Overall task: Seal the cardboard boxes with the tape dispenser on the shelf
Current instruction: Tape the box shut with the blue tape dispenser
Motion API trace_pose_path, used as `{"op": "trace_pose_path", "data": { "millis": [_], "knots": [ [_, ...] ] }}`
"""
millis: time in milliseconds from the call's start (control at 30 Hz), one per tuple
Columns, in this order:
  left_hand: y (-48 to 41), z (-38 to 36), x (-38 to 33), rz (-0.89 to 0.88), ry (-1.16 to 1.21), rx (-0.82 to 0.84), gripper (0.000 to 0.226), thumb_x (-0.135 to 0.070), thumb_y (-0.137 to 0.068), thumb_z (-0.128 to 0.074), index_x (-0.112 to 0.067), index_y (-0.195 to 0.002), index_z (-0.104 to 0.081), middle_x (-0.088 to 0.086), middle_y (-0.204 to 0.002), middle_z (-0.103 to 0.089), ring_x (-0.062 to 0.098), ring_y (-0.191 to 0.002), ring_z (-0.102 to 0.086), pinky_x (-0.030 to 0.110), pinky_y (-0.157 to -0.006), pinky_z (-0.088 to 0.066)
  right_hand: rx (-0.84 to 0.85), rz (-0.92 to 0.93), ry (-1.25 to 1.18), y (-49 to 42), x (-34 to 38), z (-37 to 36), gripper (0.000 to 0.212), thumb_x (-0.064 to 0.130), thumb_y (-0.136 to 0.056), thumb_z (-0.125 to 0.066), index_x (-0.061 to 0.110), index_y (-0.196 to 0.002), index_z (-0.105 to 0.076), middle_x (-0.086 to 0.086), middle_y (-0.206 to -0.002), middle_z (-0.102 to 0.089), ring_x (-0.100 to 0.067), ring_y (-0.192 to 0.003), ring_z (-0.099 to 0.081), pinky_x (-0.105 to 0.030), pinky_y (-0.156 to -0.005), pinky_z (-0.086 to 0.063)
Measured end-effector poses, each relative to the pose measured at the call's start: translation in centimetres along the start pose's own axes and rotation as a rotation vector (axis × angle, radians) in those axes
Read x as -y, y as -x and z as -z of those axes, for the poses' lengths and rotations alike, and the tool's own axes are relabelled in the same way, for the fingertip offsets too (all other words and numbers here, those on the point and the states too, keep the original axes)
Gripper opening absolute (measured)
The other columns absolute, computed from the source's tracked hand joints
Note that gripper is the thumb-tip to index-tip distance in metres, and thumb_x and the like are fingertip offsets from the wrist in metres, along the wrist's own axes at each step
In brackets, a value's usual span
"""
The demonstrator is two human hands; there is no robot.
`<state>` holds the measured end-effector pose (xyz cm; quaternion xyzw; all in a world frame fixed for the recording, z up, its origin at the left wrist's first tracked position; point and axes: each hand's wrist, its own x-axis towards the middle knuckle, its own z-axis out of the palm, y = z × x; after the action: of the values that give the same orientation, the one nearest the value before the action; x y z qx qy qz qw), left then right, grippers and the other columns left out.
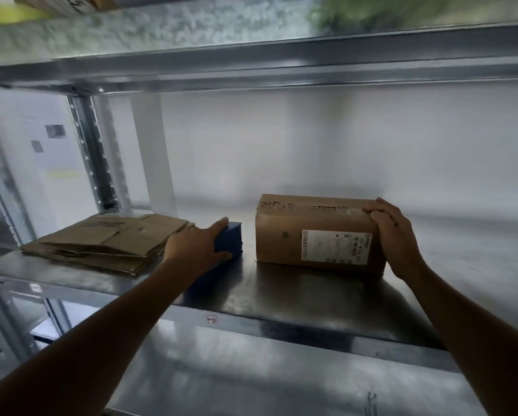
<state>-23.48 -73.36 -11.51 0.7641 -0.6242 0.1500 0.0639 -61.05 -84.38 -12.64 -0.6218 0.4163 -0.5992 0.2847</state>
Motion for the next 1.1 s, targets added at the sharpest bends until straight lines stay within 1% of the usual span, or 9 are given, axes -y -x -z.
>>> {"op": "trace_pose_path", "data": {
  "millis": [167,333,467,567,633,800,900,1000,1100],
  "knots": [
    [-0.4,1.0,1.4,-0.092,0.069,-0.042,0.076,-0.073,-0.089,-0.052,-0.053,-0.151,-0.014,0.006,-0.120,-0.068,0.026,-0.100,-0.066,0.036,-0.083,-0.051,0.033,-0.020,0.038,0.4,0.4,0.2,0.025,0.024,-0.102,-0.048,0.034,-0.107,-0.071,0.007,-0.144,-0.049,-0.017,-0.124,-0.053,-0.044,-0.110,-0.043],
    [-2.5,6.5,1.2,-0.147,0.198,-0.312,0.079,-0.079,-0.086,-0.046,-0.055,-0.154,-0.016,0.003,-0.099,-0.071,0.022,-0.081,-0.064,0.030,-0.068,-0.045,0.064,0.041,0.062,0.7,0.8,-0.2,0.018,0.038,-0.097,-0.045,0.039,-0.099,-0.063,0.012,-0.122,-0.053,-0.008,-0.108,-0.057,-0.028,-0.090,-0.046],
    [-5.4,10.1,-2.8,-0.324,0.347,-0.280,0.081,-0.078,-0.082,-0.044,-0.052,-0.155,-0.023,-0.002,-0.119,-0.070,0.019,-0.090,-0.065,0.031,-0.080,-0.053,0.113,0.114,0.106,0.0,1.5,0.4,0.022,0.042,-0.094,-0.043,0.034,-0.097,-0.063,0.020,-0.111,-0.055,0.006,-0.101,-0.056,-0.010,-0.078,-0.045],
    [-8.1,10.9,-6.9,-0.434,0.396,-0.226,0.081,-0.077,-0.078,-0.048,-0.052,-0.153,-0.029,-0.006,-0.131,-0.066,0.020,-0.102,-0.066,0.036,-0.089,-0.055,0.216,0.170,0.139,-0.7,1.7,1.3,0.030,0.040,-0.099,-0.042,0.018,-0.097,-0.063,0.010,-0.097,-0.060,-0.008,-0.093,-0.062,-0.023,-0.077,-0.054],
    [-9.7,10.3,-9.4,-0.515,0.374,-0.183,0.080,-0.075,-0.078,-0.050,-0.051,-0.152,-0.031,-0.007,-0.132,-0.066,0.019,-0.105,-0.065,0.033,-0.091,-0.052,0.252,0.202,0.128,-0.9,1.2,1.8,0.028,0.036,-0.103,-0.045,0.015,-0.099,-0.062,0.015,-0.099,-0.059,-0.005,-0.093,-0.061,-0.024,-0.077,-0.053],
    [-12.3,8.8,-12.3,-0.686,0.343,-0.121,0.069,-0.083,-0.082,-0.051,-0.069,-0.144,-0.024,-0.024,-0.125,-0.064,0.007,-0.105,-0.063,0.022,-0.090,-0.049,0.303,0.114,0.250,-2.9,-0.2,3.0,0.009,0.037,-0.101,-0.058,0.034,-0.105,-0.066,0.020,-0.115,-0.048,-0.010,-0.118,-0.046,-0.032,-0.100,-0.043],
    [-12.5,7.8,-12.5,-0.709,0.406,-0.173,0.073,-0.087,-0.077,-0.046,-0.069,-0.145,-0.026,-0.030,-0.119,-0.063,0.002,-0.101,-0.064,0.012,-0.088,-0.047,0.338,0.055,0.242,-4.3,0.5,3.8,0.019,0.045,-0.097,-0.062,0.043,-0.116,-0.065,0.020,-0.129,-0.051,-0.008,-0.129,-0.040,-0.031,-0.104,-0.037],
    [-12.6,7.2,-12.4,-0.719,0.424,-0.230,0.077,-0.084,-0.078,-0.051,-0.059,-0.149,-0.033,-0.029,-0.120,-0.064,0.003,-0.100,-0.064,0.005,-0.085,-0.039,0.320,0.108,0.215,-5.7,2.3,3.9,0.027,0.039,-0.099,-0.061,0.042,-0.126,-0.062,0.023,-0.132,-0.058,0.000,-0.130,-0.047,-0.029,-0.111,-0.038],
    [-12.7,7.0,-12.7,-0.747,0.432,-0.284,0.077,-0.081,-0.078,-0.055,-0.055,-0.148,-0.037,-0.021,-0.120,-0.069,0.005,-0.099,-0.066,0.008,-0.085,-0.041,0.495,0.087,0.219,-7.0,4.3,3.5,0.037,0.039,-0.098,-0.062,0.044,-0.135,-0.057,0.026,-0.125,-0.063,0.010,-0.119,-0.055,-0.020,-0.101,-0.047]
  ]
}}
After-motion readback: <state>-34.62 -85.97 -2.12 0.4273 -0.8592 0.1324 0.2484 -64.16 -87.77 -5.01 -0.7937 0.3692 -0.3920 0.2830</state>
